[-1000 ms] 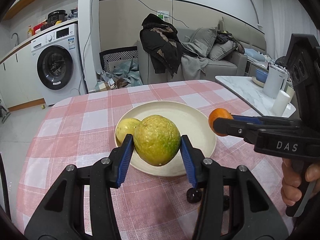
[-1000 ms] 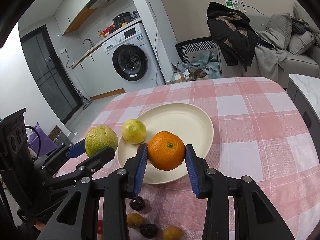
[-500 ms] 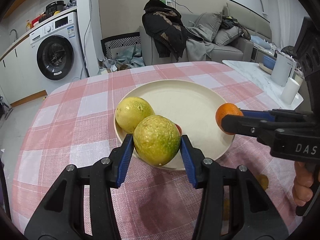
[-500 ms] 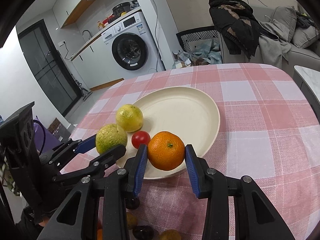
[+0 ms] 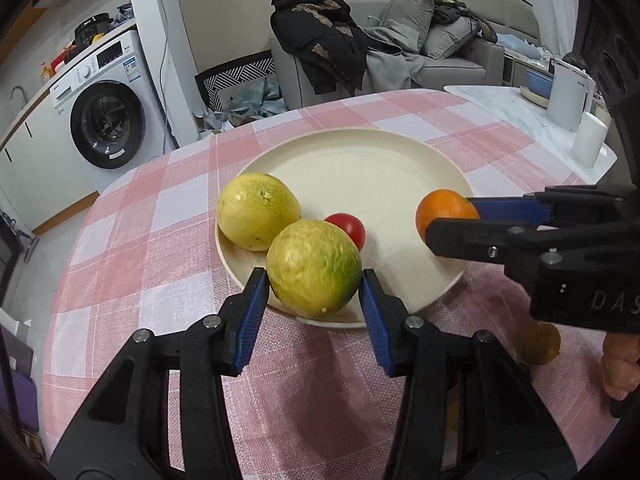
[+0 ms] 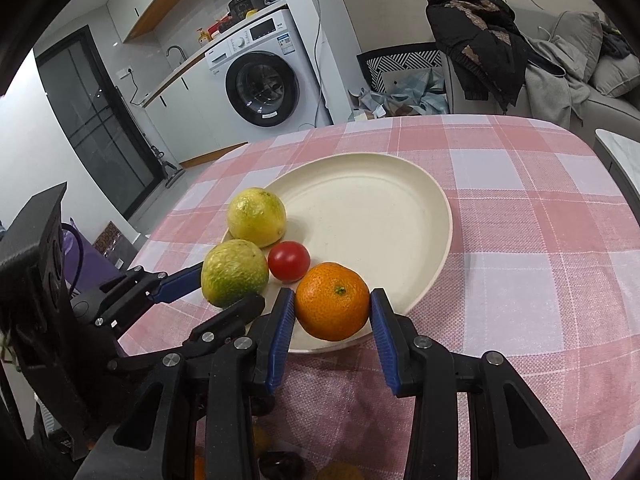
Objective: Organize fruits
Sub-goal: 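Lower the orange and green citrus onto the cream plate and open both tools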
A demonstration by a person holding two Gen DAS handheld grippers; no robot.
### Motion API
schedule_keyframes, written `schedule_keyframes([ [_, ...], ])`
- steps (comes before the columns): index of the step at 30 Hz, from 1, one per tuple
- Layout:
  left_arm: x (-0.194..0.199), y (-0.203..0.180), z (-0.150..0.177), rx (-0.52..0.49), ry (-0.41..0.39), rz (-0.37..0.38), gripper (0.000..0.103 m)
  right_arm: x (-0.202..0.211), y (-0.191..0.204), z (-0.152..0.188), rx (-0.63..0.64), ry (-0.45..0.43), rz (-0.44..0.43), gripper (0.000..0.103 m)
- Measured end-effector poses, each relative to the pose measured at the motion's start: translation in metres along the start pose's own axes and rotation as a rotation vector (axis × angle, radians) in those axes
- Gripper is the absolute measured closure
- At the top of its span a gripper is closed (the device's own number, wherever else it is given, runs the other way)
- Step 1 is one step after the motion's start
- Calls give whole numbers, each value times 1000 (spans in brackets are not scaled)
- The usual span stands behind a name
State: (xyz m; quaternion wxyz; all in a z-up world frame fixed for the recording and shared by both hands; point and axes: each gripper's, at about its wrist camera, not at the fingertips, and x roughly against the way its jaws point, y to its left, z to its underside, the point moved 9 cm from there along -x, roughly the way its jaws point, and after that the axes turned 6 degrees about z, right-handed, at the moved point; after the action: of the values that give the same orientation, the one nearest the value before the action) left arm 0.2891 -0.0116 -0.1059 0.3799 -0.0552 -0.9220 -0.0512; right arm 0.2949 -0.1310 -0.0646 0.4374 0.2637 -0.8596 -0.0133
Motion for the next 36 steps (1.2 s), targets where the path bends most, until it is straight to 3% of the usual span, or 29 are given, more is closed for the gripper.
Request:
schedule_keyframes([
  [18, 1, -3, 13, -16, 63, 32, 59, -5, 3, 2, 12, 15, -12, 64],
  [31, 3, -4, 12, -3, 34, 40, 59, -5, 4, 2, 6, 6, -13, 63],
  [36, 12, 0, 5, 40, -11, 57, 59, 2, -2, -2, -10, -33, 6, 54],
])
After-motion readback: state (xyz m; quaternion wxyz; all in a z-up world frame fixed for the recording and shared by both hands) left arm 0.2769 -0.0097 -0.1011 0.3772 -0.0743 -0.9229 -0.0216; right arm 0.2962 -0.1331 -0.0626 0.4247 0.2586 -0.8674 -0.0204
